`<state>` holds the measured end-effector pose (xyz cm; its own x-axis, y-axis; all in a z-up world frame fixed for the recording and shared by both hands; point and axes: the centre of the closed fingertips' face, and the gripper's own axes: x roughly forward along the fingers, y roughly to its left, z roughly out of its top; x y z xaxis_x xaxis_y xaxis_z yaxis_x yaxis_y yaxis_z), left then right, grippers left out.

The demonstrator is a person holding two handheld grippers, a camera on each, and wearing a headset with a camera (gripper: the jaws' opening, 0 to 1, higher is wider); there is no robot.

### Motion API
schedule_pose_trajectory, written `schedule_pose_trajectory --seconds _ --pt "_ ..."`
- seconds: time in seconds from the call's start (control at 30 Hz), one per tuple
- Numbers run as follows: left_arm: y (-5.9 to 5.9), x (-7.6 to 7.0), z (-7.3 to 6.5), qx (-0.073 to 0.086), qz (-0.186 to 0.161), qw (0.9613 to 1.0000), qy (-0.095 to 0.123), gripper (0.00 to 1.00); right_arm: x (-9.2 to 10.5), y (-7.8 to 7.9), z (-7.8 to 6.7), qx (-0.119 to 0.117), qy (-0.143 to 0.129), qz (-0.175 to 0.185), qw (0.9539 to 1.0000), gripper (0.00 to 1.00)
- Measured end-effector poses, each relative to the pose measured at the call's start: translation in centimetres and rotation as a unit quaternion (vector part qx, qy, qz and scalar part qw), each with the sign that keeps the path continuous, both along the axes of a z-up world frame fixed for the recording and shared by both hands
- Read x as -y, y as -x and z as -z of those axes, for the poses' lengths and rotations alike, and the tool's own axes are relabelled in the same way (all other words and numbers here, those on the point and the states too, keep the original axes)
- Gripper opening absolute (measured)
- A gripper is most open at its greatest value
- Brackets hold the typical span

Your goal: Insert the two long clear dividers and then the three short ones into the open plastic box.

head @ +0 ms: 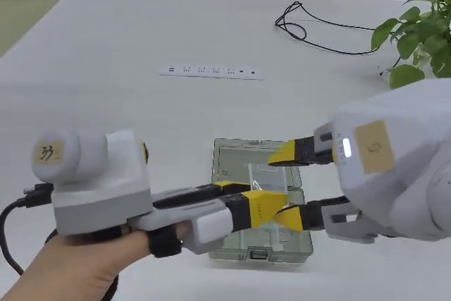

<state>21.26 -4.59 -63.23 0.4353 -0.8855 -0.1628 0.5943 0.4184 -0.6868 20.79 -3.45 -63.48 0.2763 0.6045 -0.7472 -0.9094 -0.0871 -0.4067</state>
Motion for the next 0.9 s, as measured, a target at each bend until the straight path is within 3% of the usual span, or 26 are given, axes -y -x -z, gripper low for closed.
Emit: schedule_pose_trajectory --seconds 0.3,0.5,0.9 --pt "0.2 -0.4 0.9 -0.015 -0.004 0.9999 0.002 0.24 0.0 -0.2 0.8 0.009 0.018 -0.004 0.9998 0.32" --pt "0.3 -0.2 1.0 -0.025 0.0 0.9996 0.01 0.14 0.0 -0.2 1.3 0.016 0.029 -0.005 0.9994 0.32" --pt "0.2 -0.1 1.3 -0.037 0.001 0.9991 0.02 0.05 0.0 -0.3 1.4 0.02 0.033 -0.007 0.9993 0.32"
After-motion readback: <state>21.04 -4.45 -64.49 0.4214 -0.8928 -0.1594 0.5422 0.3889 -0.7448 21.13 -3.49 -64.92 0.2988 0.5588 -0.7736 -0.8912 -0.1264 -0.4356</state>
